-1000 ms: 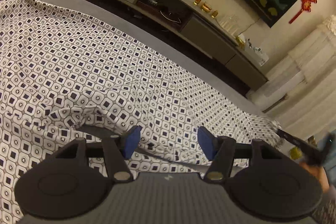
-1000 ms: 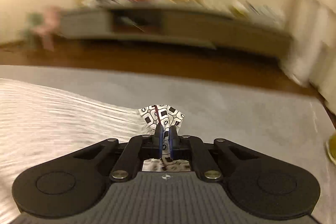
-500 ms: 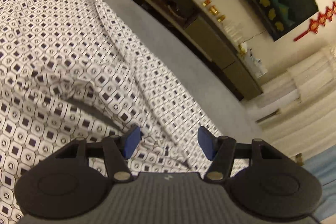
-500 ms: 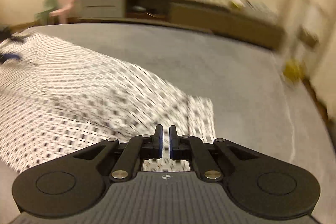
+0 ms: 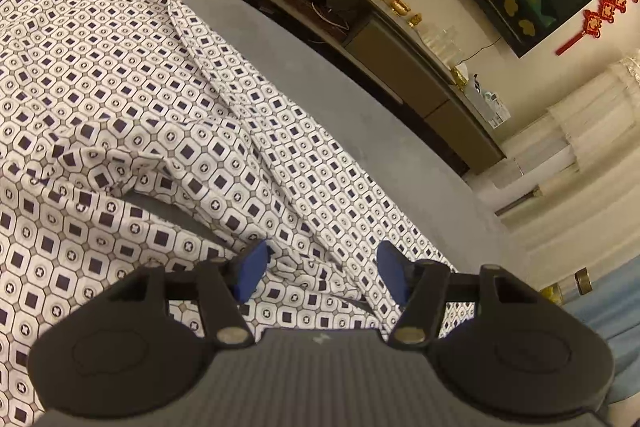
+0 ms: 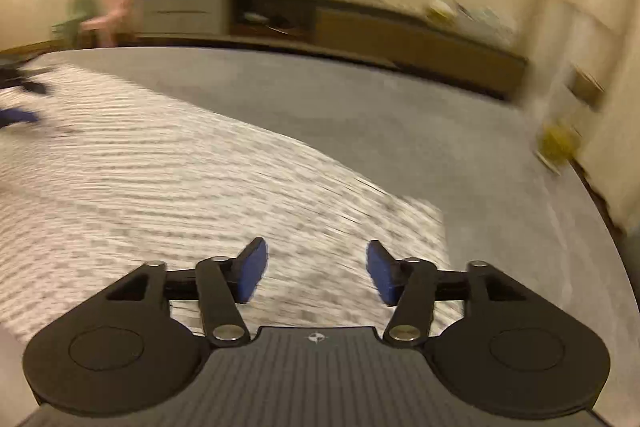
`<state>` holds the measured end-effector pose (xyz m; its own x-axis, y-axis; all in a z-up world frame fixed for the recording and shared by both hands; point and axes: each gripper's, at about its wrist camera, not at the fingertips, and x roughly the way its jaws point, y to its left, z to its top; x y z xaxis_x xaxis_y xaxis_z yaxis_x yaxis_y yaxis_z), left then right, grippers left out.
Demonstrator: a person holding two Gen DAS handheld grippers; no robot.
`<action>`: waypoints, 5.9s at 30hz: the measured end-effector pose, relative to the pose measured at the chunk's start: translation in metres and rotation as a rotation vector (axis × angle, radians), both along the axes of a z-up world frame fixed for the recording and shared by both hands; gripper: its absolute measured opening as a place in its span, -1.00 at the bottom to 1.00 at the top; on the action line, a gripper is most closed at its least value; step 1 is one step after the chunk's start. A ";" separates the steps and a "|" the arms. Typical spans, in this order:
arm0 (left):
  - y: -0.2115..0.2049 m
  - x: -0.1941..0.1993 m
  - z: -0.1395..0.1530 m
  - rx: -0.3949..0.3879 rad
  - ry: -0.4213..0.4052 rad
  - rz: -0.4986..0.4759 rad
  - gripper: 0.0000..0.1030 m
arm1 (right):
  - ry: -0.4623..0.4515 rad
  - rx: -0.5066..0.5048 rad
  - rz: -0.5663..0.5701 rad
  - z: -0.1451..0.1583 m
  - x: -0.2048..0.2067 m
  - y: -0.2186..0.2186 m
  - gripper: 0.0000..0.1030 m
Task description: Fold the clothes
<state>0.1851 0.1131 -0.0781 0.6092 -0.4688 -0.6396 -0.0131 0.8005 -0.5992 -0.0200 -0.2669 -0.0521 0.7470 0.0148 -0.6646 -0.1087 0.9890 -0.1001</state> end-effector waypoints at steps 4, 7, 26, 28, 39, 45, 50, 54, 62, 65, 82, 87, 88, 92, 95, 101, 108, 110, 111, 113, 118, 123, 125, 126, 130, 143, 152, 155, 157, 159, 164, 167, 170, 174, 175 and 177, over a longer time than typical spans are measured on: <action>-0.003 -0.003 0.003 -0.005 -0.003 -0.014 0.19 | 0.049 -0.074 0.177 -0.010 -0.002 0.044 0.49; -0.008 -0.003 0.004 -0.011 0.000 -0.028 0.22 | 0.098 -0.168 0.199 -0.027 0.008 0.055 0.19; -0.048 0.017 -0.011 -0.114 0.059 -0.066 0.27 | -0.121 -0.045 0.080 0.018 -0.023 0.019 -1.00; -0.052 0.019 -0.014 -0.121 0.066 -0.076 0.27 | -0.065 -0.067 0.146 0.007 -0.017 0.034 -0.75; -0.074 0.022 -0.026 -0.167 0.093 -0.092 0.29 | 0.011 -0.233 0.153 -0.022 0.016 0.053 -0.86; -0.075 0.018 -0.016 -0.175 0.016 -0.085 -1.00 | -0.086 -0.217 0.104 -0.002 0.004 0.050 -0.95; -0.087 -0.012 0.032 -0.175 -0.098 -0.102 -1.00 | -0.071 -0.282 0.103 -0.007 -0.005 0.046 -0.95; -0.091 -0.076 0.052 -0.156 -0.103 -0.098 -1.00 | -0.105 -0.356 0.053 -0.001 -0.015 0.040 -0.95; -0.113 -0.104 -0.011 0.013 0.079 -0.137 -1.00 | 0.012 0.018 -0.210 0.000 -0.023 -0.038 -0.93; -0.112 -0.100 0.002 -0.027 0.020 -0.128 -1.00 | 0.013 0.474 -0.308 0.007 -0.031 -0.075 -0.20; -0.099 -0.101 0.025 -0.114 -0.100 -0.115 -1.00 | 0.204 1.034 -0.507 -0.049 0.020 -0.071 -0.32; -0.104 -0.137 0.069 -0.062 -0.248 -0.170 -1.00 | -0.049 0.875 -0.443 -0.003 0.003 -0.074 -0.88; -0.113 -0.150 0.066 -0.035 -0.235 -0.202 -1.00 | -0.103 0.873 -0.450 0.007 -0.009 -0.081 -0.88; -0.144 -0.182 0.016 0.093 -0.065 -0.295 -1.00 | -0.090 0.852 -0.570 -0.001 -0.037 -0.114 -0.88; -0.161 -0.180 -0.002 0.141 -0.026 -0.335 -1.00 | -0.034 0.930 -0.666 -0.024 -0.045 -0.131 -0.88; -0.161 -0.198 0.039 0.087 -0.204 -0.367 -1.00 | -0.167 0.725 -0.625 0.007 -0.055 -0.112 -0.90; -0.182 -0.193 -0.012 0.163 -0.029 -0.481 -0.96 | 0.004 0.536 -0.684 -0.019 -0.063 -0.128 -0.90; -0.180 -0.193 -0.006 0.157 -0.041 -0.477 -0.85 | 0.017 0.533 -0.696 -0.023 -0.062 -0.129 -0.90; -0.179 -0.194 -0.002 0.155 -0.059 -0.473 -0.71 | 0.026 0.519 -0.697 -0.024 -0.061 -0.129 -0.90; -0.172 -0.201 0.007 0.161 -0.109 -0.469 -0.61 | 0.051 0.482 -0.688 -0.030 -0.056 -0.128 -0.90; -0.132 -0.207 0.037 0.154 -0.217 -0.439 -0.60 | 0.077 0.450 -0.695 -0.040 -0.054 -0.137 -0.90; -0.024 -0.201 0.063 0.124 -0.260 -0.200 -0.55 | 0.078 0.323 -0.752 -0.029 -0.060 -0.125 -0.87; 0.030 -0.193 0.069 0.133 -0.236 -0.054 -0.56 | 0.041 0.208 -0.806 -0.016 -0.063 -0.113 -0.70; 0.055 -0.188 0.071 0.140 -0.218 0.023 -0.56 | -0.020 0.160 -0.813 -0.002 -0.068 -0.103 -0.60; 0.138 -0.167 0.067 0.196 -0.195 0.257 -0.56 | -0.133 0.162 -0.583 0.038 -0.065 -0.034 -0.25; 0.279 -0.123 0.033 0.089 0.076 0.595 -0.69 | 0.076 0.028 -0.335 0.028 0.038 0.101 -0.24; 0.281 -0.114 0.026 0.059 0.073 0.547 -0.69 | 0.006 0.117 0.405 0.083 0.205 0.373 0.74; 0.309 -0.120 0.015 0.036 0.103 0.609 -0.71 | 0.062 0.024 0.477 0.055 0.277 0.433 0.75; 0.322 -0.125 0.014 -0.010 0.101 0.624 -0.76 | 0.117 0.007 0.473 0.031 0.318 0.454 0.75; 0.325 -0.124 0.017 -0.008 0.087 0.612 -0.74 | 0.162 0.009 0.457 0.009 0.342 0.464 0.75; 0.323 -0.118 0.022 -0.073 0.031 0.559 -0.70 | 0.242 0.042 0.426 -0.021 0.362 0.476 -0.82; 0.331 -0.125 0.027 -0.147 -0.023 0.576 -0.66 | 0.157 0.151 0.470 0.013 0.337 0.476 -0.97; 0.337 -0.138 0.032 -0.217 -0.041 0.595 -0.64 | 0.034 0.251 0.592 0.066 0.290 0.475 -0.97; 0.334 -0.163 0.043 -0.284 -0.078 0.594 -0.59 | -0.075 0.149 0.645 0.093 0.260 0.489 -0.86; 0.330 -0.167 0.047 -0.252 -0.086 0.593 -0.56 | -0.073 0.088 0.619 0.088 0.268 0.494 -0.45; 0.326 -0.164 0.047 -0.212 -0.073 0.574 -0.54 | -0.005 0.002 0.552 0.062 0.300 0.498 0.48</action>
